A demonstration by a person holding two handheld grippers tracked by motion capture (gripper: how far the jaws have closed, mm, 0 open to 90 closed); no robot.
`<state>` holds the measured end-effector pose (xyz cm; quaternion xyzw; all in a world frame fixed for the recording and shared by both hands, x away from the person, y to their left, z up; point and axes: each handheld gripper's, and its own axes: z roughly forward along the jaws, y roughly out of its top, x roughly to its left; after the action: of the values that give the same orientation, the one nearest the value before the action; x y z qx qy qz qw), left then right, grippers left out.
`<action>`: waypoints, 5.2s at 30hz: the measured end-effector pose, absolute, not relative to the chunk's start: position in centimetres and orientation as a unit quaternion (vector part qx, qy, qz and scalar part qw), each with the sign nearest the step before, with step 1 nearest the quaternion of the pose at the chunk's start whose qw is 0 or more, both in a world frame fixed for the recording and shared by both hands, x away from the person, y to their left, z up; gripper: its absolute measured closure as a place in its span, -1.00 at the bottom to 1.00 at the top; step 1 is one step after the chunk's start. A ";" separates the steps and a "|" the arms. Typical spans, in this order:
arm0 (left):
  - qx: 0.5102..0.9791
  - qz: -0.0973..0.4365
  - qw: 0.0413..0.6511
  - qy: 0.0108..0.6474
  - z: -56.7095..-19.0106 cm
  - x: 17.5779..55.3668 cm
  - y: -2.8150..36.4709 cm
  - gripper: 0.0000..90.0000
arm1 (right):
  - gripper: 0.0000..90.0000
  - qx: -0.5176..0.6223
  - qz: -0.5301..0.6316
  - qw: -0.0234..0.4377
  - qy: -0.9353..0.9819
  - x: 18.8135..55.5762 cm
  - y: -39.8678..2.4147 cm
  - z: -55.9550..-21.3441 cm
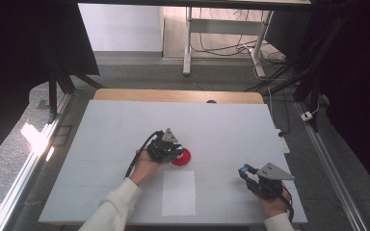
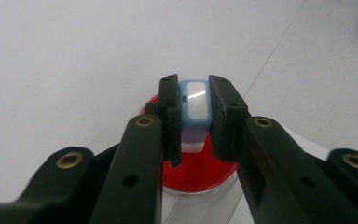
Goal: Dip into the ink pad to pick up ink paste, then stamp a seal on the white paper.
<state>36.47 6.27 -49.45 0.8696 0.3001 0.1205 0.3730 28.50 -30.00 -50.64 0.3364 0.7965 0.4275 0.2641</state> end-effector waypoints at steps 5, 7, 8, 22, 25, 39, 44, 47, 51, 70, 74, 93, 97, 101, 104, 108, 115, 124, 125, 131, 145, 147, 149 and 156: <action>0.872 0.121 0.366 0.300 -49.6 36.5 6.0 0.69 | 0.45 0.335 0.429 0.263 0.797 28.5 -29.9 -50.7; 0.873 0.119 0.365 0.301 -49.6 36.6 6.1 0.69 | 0.45 0.335 0.429 0.263 0.797 28.5 -29.9 -50.7; 0.873 0.118 0.366 0.301 -49.6 36.6 6.1 0.69 | 0.45 0.335 0.429 0.263 0.797 28.5 -29.9 -50.7; 0.874 0.126 0.360 0.302 -49.8 36.5 5.7 0.69 | 0.45 0.335 0.428 0.263 0.797 28.4 -29.8 -50.7; 0.875 0.128 0.357 0.301 -49.8 36.4 5.6 0.69 | 0.45 0.335 0.428 0.262 0.797 28.5 -29.7 -50.7; 0.876 0.130 0.355 0.300 -49.8 36.3 5.6 0.69 | 0.45 0.335 0.426 0.263 0.798 28.4 -29.8 -50.7; 0.878 0.136 0.351 0.295 -49.8 36.2 5.5 0.69 | 0.45 0.335 0.429 0.264 0.796 28.4 -29.7 -50.7; 0.877 0.134 0.353 0.297 -49.8 36.2 5.5 0.69 | 0.45 0.334 0.429 0.264 0.797 28.4 -29.7 -50.7; 0.876 0.132 0.355 0.299 -49.8 36.3 5.6 0.69 | 0.45 0.334 0.429 0.264 0.797 28.4 -29.7 -50.6; 0.848 0.141 0.401 0.317 -47.8 35.8 7.3 0.68 | 0.45 0.335 0.429 0.264 0.797 28.5 -30.0 -50.6; 0.842 0.137 0.416 0.316 -47.1 35.6 7.6 0.68 | 0.45 0.335 0.428 0.265 0.796 28.4 -30.0 -50.6; 0.827 0.110 0.455 0.311 -45.1 35.0 9.4 0.68 | 0.45 0.334 0.428 0.264 0.797 28.4 -30.0 -50.6; 0.828 0.107 0.454 0.311 -45.1 35.0 9.5 0.68 | 0.45 0.335 0.428 0.264 0.796 28.4 -30.0 -50.6; 0.831 0.106 0.451 0.309 -45.1 34.9 9.4 0.68 | 0.45 0.334 0.427 0.265 0.797 28.4 -30.0 -50.6; 0.834 0.104 0.447 0.306 -45.1 34.9 9.4 0.68 | 0.45 0.335 0.428 0.265 0.797 28.4 -30.0 -50.6; 0.836 0.104 0.446 0.302 -45.1 34.8 9.2 0.68 | 0.45 0.334 0.427 0.265 0.797 28.4 -30.0 -50.6; 0.840 0.101 0.443 0.296 -45.1 34.7 9.0 0.68 | 0.45 0.336 0.427 0.267 0.796 28.4 -30.1 -50.6; 0.842 0.096 0.445 0.290 -44.9 34.3 9.0 0.68 | 0.45 0.334 0.430 0.267 0.795 28.4 -30.0 -50.6; 0.842 0.094 0.446 0.289 -44.9 34.2 9.0 0.68 | 0.45 0.334 0.429 0.267 0.796 28.4 -30.0 -50.6; 0.841 0.077 0.454 0.284 -44.9 33.9 9.1 0.68 | 0.45 0.333 0.429 0.266 0.796 28.4 -30.0 -50.6; 0.847 0.079 0.447 0.276 -45.0 32.9 9.2 0.68 | 0.45 0.335 0.430 0.266 0.795 28.4 -30.0 -50.6; 0.848 0.079 0.445 0.275 -45.0 32.7 9.3 0.68 | 0.45 0.336 0.430 0.267 0.794 28.4 -30.0 -50.6; 0.849 0.079 0.444 0.275 -45.1 32.6 9.4 0.68 | 0.45 0.335 0.430 0.266 0.795 28.4 -30.0 -50.6; 0.853 0.076 0.437 0.275 -45.6 32.3 9.5 0.68 | 0.45 0.335 0.428 0.266 0.796 28.4 -30.0 -50.6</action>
<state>32.28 9.54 -45.60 0.8531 0.2750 0.0757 0.4368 28.40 -29.99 -50.59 0.3346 0.7963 0.4283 0.2657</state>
